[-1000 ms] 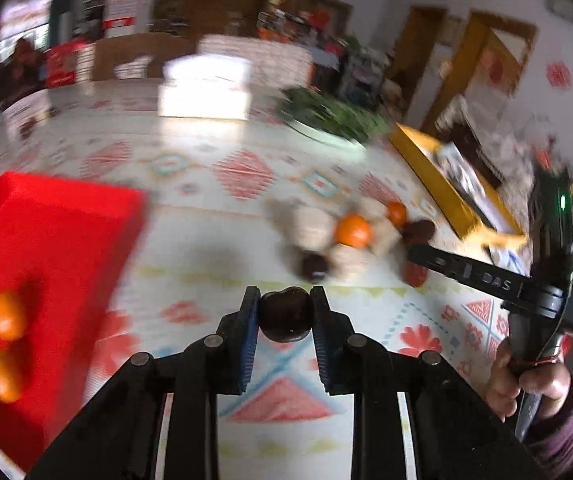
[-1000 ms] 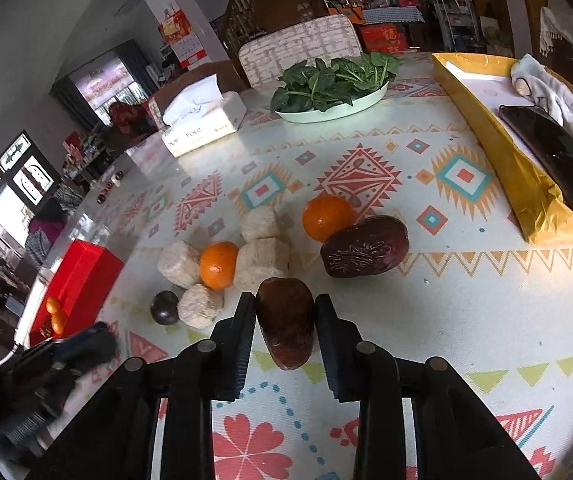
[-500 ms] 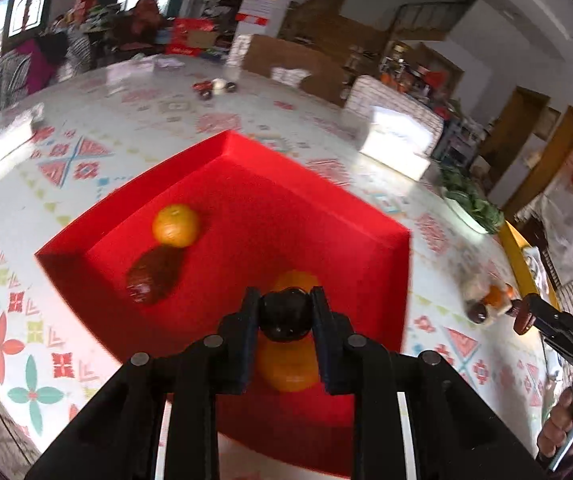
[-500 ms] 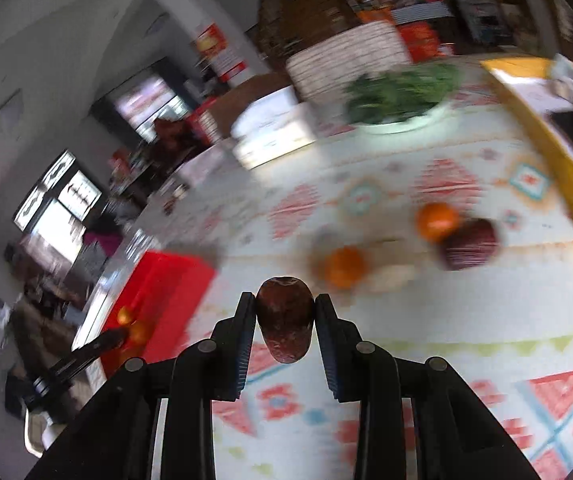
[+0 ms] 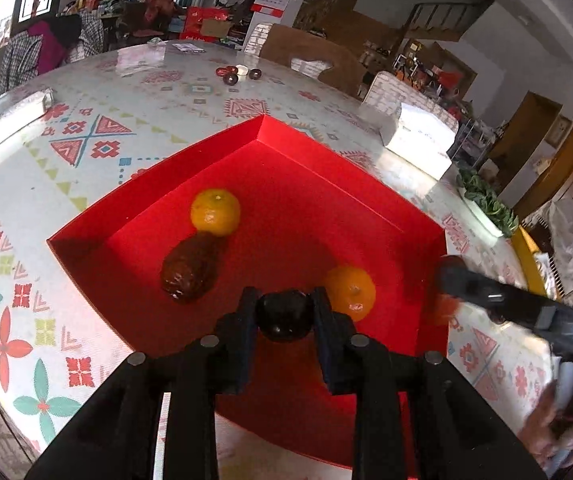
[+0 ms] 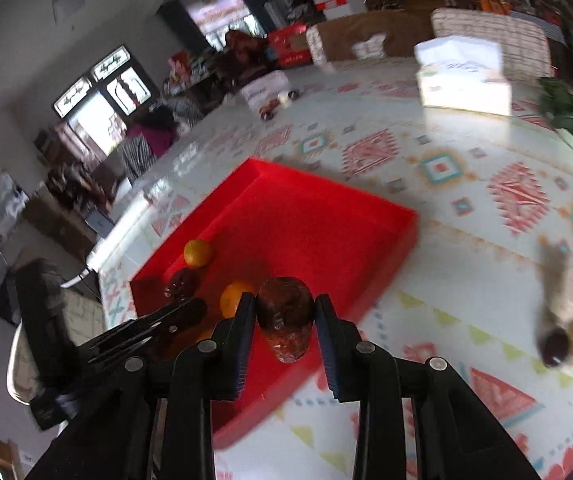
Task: Organize fruits
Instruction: 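Carry both fruits over the red tray and open both grippers, then grasp another dark round fruit with the left gripper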
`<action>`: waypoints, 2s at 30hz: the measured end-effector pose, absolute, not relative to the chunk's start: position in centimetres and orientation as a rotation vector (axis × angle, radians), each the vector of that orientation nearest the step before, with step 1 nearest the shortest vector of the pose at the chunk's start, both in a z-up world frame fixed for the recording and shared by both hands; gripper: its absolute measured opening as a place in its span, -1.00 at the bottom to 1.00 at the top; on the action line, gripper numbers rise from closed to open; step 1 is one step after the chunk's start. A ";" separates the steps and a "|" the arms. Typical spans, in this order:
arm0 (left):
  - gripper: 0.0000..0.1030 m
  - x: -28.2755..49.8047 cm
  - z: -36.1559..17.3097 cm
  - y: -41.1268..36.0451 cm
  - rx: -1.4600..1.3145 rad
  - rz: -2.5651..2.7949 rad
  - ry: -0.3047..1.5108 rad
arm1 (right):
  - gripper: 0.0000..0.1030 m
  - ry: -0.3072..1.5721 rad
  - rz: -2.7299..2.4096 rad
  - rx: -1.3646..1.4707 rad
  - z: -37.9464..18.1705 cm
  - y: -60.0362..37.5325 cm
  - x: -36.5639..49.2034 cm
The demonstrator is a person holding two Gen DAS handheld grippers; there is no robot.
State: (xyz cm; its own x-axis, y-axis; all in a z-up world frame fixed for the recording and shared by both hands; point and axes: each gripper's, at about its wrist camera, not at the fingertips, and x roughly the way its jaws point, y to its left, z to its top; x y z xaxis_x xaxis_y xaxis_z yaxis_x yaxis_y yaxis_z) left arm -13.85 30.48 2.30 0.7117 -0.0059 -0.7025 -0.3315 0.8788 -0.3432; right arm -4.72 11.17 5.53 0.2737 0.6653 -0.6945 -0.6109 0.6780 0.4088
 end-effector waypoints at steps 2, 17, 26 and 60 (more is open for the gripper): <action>-0.43 -14.2 2.4 31.1 -0.493 0.186 0.754 | -0.35 0.986 0.851 0.042 4.7 12.6 -4.4; -0.06 -15.8 3.7 32.3 -0.512 0.209 0.701 | -0.17 0.925 0.781 -0.045 4.4 14.6 -4.8; 0.10 -16.3 6.2 28.7 -0.443 0.160 0.680 | -0.11 0.861 0.698 0.048 6.6 6.7 -4.6; 0.11 -9.0 4.5 11.7 -0.159 -0.102 0.844 | -0.11 0.897 0.295 0.132 2.6 -12.2 1.8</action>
State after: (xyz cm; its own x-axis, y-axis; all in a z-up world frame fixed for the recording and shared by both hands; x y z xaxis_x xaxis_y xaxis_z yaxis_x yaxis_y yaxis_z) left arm -9.01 11.72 4.53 0.6604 -0.1528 -0.7352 0.0268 0.9833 -0.1802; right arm 1.76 -12.24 2.57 0.5869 0.3071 -0.7491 -0.1975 0.9516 0.2353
